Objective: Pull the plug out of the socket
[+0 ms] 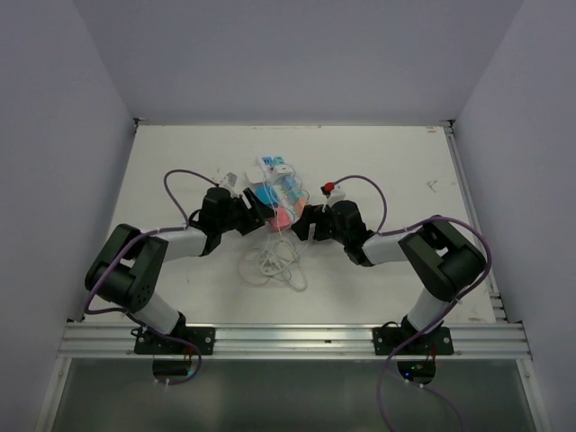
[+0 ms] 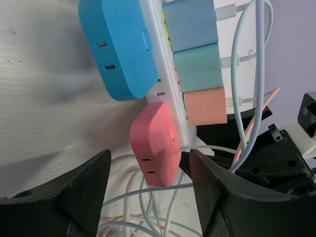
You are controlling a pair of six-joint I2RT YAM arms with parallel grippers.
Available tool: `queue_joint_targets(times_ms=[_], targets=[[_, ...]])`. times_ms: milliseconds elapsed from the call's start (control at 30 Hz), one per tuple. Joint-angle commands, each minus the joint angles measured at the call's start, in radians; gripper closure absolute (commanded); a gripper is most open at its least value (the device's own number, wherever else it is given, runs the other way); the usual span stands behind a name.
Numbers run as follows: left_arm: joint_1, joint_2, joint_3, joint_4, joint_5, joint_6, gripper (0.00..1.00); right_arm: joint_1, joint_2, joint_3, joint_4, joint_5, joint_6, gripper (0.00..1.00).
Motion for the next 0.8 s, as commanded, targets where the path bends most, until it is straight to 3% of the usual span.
queue_joint_targets(times_ms=[0, 333, 767], targets=[[-0.027, -0.001, -0.007, 0.028, 0.012, -0.03, 0.32, 0.013, 0.044, 0.001, -0.079, -0.018, 0.011, 1.0], [-0.077, -0.024, -0.036, 0.02, -0.049, -0.095, 0.34, 0.013, 0.049, 0.004, -0.075, -0.021, 0.013, 1.0], [-0.08, 0.024, -0.013, 0.101, -0.103, -0.153, 0.43, 0.013, 0.05, 0.003, -0.068, -0.021, 0.019, 1.0]])
